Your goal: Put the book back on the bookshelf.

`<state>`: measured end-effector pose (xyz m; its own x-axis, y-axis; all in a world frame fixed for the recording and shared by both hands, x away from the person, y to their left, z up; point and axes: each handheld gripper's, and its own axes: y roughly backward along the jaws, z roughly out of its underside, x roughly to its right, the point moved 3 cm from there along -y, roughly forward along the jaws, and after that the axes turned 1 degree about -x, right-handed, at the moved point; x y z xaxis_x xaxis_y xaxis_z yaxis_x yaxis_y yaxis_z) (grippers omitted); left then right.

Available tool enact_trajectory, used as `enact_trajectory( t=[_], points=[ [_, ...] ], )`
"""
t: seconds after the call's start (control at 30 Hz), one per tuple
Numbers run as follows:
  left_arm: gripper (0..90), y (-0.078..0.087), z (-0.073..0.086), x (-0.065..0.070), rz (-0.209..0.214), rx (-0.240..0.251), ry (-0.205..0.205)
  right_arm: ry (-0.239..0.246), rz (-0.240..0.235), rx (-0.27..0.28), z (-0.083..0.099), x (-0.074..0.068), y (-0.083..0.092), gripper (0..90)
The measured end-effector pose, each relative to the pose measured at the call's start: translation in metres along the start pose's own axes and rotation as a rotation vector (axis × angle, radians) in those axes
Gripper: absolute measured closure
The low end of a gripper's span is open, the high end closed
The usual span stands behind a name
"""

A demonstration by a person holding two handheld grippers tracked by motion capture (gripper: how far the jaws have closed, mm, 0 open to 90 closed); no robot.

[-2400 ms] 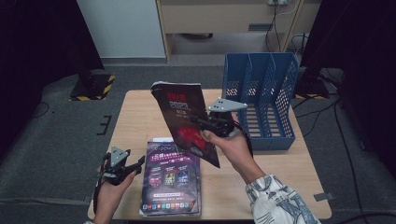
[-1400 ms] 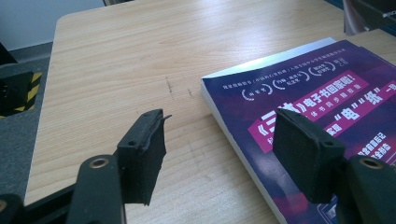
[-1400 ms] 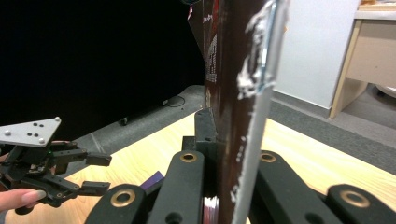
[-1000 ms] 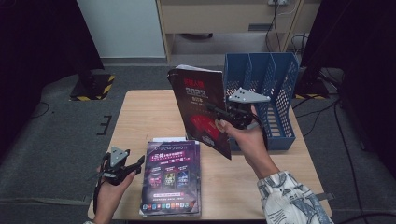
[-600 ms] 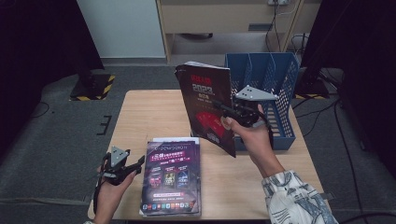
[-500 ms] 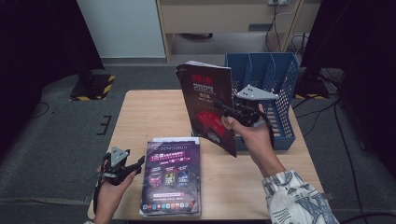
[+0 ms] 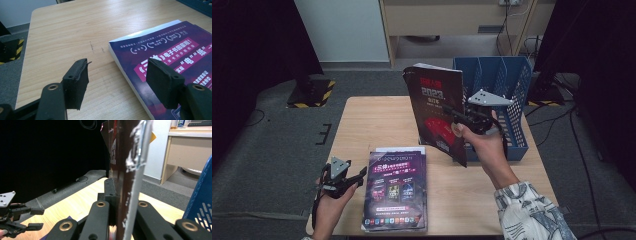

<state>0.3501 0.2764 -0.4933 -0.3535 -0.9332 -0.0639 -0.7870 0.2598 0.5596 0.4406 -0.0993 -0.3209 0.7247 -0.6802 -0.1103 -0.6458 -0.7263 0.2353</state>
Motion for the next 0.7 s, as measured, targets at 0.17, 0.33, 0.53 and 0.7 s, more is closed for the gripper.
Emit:
enact_trajectory(
  t=[0.17,0.33,0.53,0.7],
  points=[
    [34.0,0.000,0.000,0.000,0.001,0.000,0.000,0.001,0.002,0.000,-0.001,0.000,0.002,87.1],
    [33.8,0.000,0.000,0.000,0.001,-0.001,0.001,-0.001,0.005,0.006,-0.003,0.001,0.005,87.1],
    [33.1,0.000,0.000,0.000,0.000,-0.001,0.000,0.004,0.014,0.012,-0.007,0.003,0.011,87.1],
    [33.0,0.000,0.000,0.000,-0.001,-0.001,0.000,-0.002,0.024,0.023,-0.010,0.008,0.018,87.1]
  ],
)
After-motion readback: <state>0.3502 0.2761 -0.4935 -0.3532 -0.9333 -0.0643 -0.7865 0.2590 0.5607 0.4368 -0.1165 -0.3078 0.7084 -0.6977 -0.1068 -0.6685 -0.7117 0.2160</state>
